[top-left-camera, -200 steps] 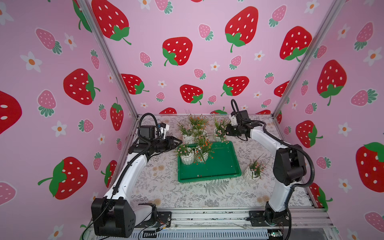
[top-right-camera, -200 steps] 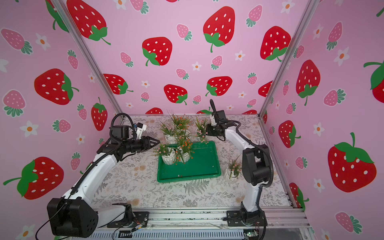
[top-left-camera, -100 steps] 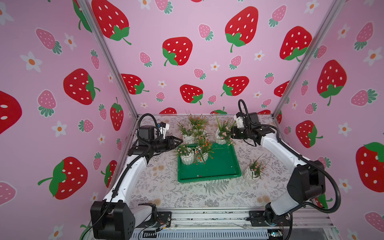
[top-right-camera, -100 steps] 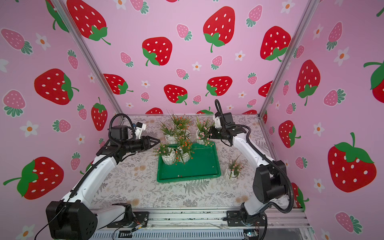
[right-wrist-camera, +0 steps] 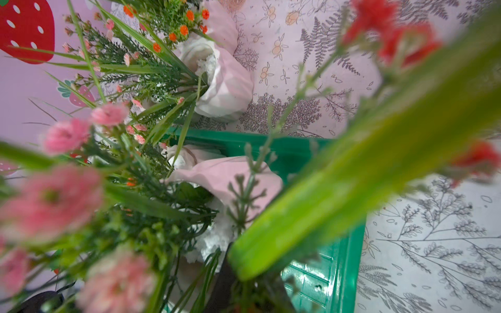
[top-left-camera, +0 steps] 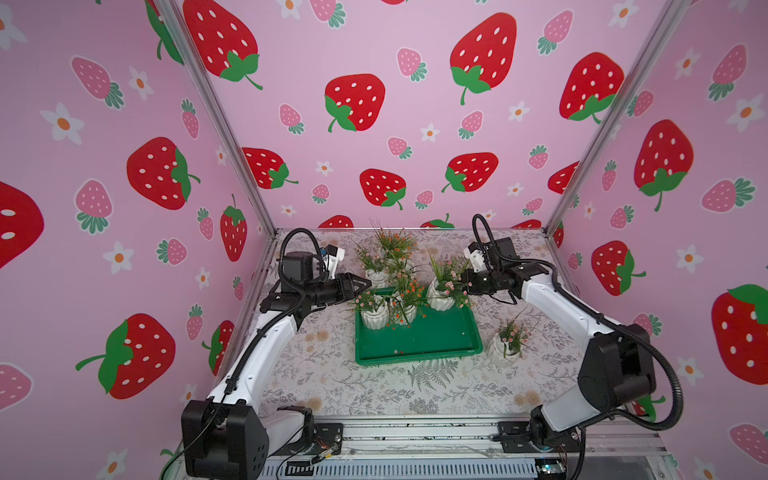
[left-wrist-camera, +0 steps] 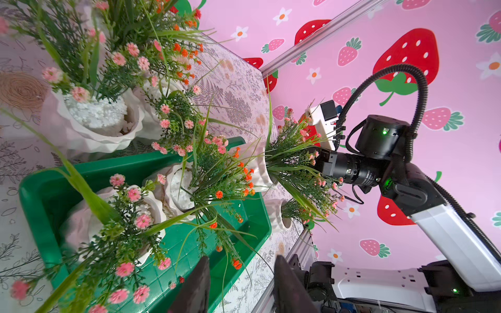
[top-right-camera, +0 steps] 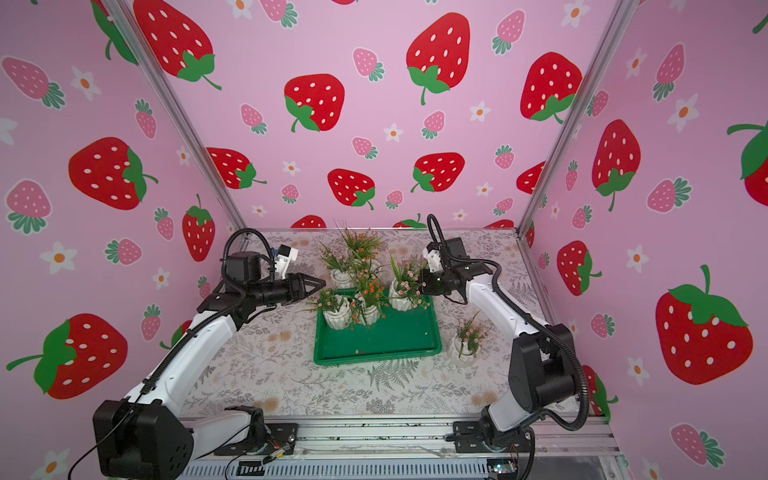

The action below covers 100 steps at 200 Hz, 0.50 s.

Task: Put the potted gypsophila into the storage box
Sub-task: Place the baby's breath potted plant at the storage box.

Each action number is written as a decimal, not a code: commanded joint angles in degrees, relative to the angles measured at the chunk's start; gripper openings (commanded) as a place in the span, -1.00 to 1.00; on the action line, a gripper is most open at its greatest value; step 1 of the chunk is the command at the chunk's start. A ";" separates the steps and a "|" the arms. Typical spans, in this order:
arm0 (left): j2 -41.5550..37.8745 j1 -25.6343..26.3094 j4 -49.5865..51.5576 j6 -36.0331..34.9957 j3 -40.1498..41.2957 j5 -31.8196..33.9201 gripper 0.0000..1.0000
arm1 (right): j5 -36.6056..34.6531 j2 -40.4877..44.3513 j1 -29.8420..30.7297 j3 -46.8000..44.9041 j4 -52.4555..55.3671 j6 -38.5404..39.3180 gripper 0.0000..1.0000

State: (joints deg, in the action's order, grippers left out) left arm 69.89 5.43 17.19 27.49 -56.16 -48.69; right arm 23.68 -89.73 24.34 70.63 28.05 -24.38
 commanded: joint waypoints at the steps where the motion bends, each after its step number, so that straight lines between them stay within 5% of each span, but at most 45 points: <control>1: -0.17 0.51 -0.29 -0.32 -0.11 -0.97 -0.16 | 3.23 0.54 0.85 0.65 -1.92 1.10 -1.00; 100: 0.07 0.61 1.69 -1.62 -0.70 0.99 -0.16 | 1.69 -4.64 3.24 -0.04 -6.40 0.30 -1.00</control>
State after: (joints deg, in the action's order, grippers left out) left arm 69.89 5.89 17.96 26.87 -56.16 -48.01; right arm 24.25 -94.32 26.96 70.63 26.11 -23.94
